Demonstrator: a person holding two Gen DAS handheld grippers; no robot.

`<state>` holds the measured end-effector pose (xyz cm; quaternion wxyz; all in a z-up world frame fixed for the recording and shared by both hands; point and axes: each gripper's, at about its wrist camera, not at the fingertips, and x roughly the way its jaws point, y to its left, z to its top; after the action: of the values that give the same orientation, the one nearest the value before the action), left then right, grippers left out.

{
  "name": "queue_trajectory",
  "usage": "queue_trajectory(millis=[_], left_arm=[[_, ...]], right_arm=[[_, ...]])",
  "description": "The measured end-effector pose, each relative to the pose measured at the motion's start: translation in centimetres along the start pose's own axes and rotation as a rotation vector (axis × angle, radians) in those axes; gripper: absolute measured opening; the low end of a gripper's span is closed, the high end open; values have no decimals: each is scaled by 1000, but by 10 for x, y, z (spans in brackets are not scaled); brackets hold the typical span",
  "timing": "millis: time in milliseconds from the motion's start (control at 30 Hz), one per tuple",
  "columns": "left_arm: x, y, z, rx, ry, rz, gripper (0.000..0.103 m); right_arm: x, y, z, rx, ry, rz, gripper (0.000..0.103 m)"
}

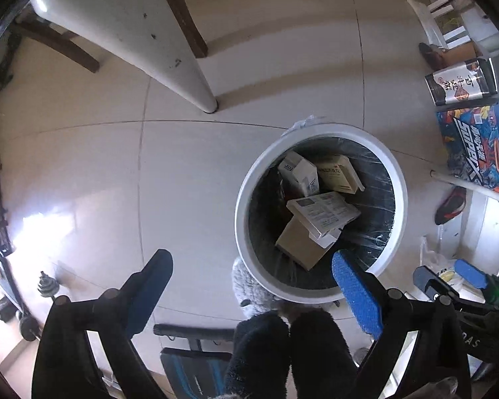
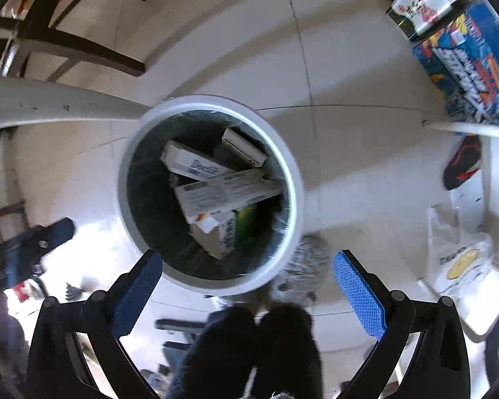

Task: Collect trash
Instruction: 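Open both tools over the bin to drop the blister pack and leaflet, then move both open tools back over the table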

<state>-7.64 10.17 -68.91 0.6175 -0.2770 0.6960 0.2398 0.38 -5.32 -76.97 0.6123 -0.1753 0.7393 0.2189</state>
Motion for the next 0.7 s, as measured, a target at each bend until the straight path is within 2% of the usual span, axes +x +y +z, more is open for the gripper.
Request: queue_trajectory(millis=[133,233,700], left_arm=[[-14,-3,-5,25,-13,15,98],[-27,-10,-12,31,-19,15,98],[-125,-15,-59,40,-55,-22,98]], right_arm=[[-14,-4,-2,10,-19,-70,103],[-29,-6,-6,19,-28,-86,103],[-151,2,-54,15,-121,-98,103]])
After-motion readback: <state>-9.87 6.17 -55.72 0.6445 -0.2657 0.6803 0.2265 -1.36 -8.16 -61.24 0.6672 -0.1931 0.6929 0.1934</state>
